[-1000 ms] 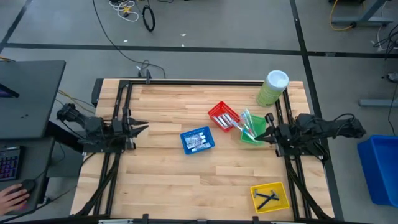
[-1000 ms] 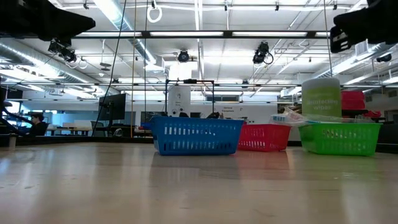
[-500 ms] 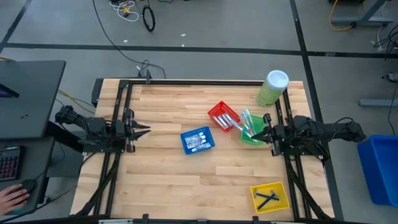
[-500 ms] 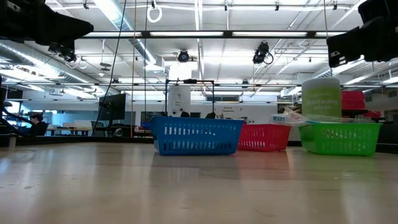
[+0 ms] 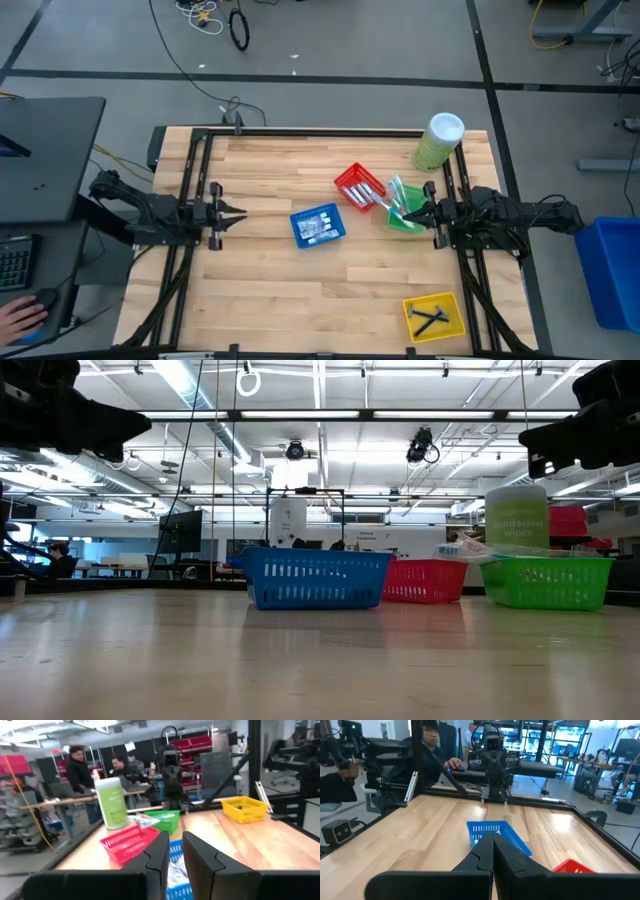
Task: Pick & Place Travel size toiletries
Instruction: Return to Home Position
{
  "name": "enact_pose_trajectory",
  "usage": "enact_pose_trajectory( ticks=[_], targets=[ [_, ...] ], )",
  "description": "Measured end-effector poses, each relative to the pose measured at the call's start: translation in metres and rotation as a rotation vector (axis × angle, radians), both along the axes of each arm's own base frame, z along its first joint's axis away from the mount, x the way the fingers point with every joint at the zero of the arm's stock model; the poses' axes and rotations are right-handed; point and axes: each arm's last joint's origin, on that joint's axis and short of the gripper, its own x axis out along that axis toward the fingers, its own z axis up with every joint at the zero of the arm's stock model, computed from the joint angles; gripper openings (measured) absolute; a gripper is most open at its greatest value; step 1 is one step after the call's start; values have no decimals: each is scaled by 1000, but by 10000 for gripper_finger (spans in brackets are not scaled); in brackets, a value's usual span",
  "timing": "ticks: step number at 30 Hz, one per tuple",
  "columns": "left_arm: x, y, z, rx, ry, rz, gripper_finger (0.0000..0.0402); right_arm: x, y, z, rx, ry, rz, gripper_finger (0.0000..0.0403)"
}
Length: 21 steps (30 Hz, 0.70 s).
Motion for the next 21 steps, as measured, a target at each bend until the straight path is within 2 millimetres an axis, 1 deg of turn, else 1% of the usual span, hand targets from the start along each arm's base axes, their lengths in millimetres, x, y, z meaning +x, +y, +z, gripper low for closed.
enact_pose_trajectory(
  ticks=[6,10,16,21],
  targets=[
    [0,-1,-2,-14,12,-29,61,1,0,-2,8,-5,0,1],
    [0,-2,-2,-22,17,-66,61,4,0,-14,-2,-21,-2,1],
    [0,-5,-3,37,25,-163,61,4,0,-14,-5,-27,-13,1],
    [1,-5,-4,56,29,-172,61,4,0,-14,-28,-24,-6,3]
  ],
)
